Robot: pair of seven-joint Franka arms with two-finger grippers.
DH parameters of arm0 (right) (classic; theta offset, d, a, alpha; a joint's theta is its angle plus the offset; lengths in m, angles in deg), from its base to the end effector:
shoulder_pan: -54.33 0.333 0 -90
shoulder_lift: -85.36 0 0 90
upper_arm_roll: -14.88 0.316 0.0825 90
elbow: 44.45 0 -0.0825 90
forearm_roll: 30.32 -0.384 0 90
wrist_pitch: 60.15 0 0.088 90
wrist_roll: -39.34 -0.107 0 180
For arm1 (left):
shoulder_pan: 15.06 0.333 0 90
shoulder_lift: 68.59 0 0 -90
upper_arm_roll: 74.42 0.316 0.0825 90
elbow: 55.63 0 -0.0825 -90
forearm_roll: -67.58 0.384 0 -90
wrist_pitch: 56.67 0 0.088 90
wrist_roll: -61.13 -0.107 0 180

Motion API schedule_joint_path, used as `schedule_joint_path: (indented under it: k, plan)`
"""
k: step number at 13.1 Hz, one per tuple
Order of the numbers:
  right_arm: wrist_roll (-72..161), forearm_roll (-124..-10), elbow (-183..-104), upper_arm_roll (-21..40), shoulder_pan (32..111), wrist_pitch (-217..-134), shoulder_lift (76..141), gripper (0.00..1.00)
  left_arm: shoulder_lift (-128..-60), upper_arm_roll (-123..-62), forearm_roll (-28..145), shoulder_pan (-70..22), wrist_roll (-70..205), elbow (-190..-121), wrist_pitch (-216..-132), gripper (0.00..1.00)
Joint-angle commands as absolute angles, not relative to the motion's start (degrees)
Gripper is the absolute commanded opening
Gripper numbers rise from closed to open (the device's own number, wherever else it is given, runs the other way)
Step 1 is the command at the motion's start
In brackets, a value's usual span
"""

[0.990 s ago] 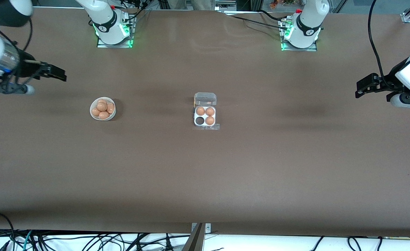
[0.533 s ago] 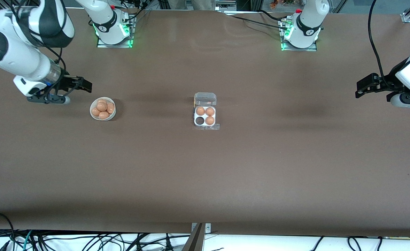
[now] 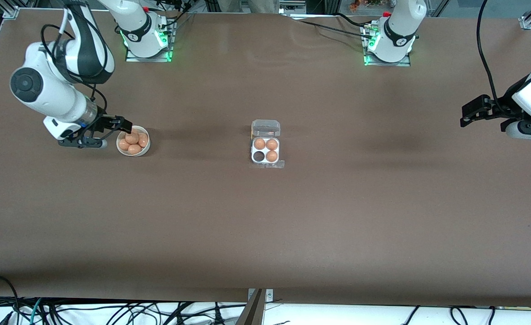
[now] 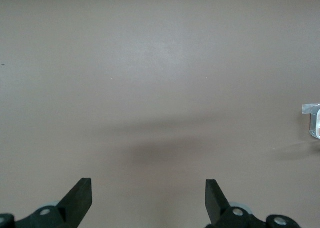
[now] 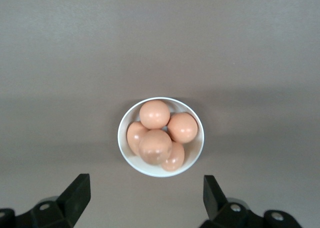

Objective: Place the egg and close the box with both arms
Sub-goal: 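Move the right gripper over the white bowl of brown eggs, then lower the right gripper and close it around one brown egg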

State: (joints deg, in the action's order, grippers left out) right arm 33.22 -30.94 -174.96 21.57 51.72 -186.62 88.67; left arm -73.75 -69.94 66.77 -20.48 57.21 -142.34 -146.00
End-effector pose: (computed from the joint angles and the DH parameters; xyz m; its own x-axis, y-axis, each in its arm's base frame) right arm 0.5071 0.0365 0.3202 0.9908 -0.0419 -0.1284 -0.0424 -0.9991 -0.0008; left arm 0.5800 -0.0131 0.5996 0.9954 -0.0849 -0.0435 -0.0845 -0.9964 0.0101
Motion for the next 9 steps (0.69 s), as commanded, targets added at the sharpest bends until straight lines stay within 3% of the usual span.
schedule_joint_path:
  k: [1,6,9]
  plan:
    - [32.57,-30.23,-178.65,22.17,51.78,-192.24,89.32,1.0,-73.87,-69.85,68.11,-20.77,57.0,-141.49,-145.88,1.0]
    - [32.75,-30.15,-183.4,22.17,51.87,-201.47,91.95,1.0,-74.31,-69.85,68.11,-20.77,57.0,-141.49,-145.88,1.0]
    - [32.75,-30.06,-183.49,22.17,51.87,-202.53,93.01,0.99,-74.31,-69.85,68.2,-20.77,56.91,-141.49,-145.88,1.0]
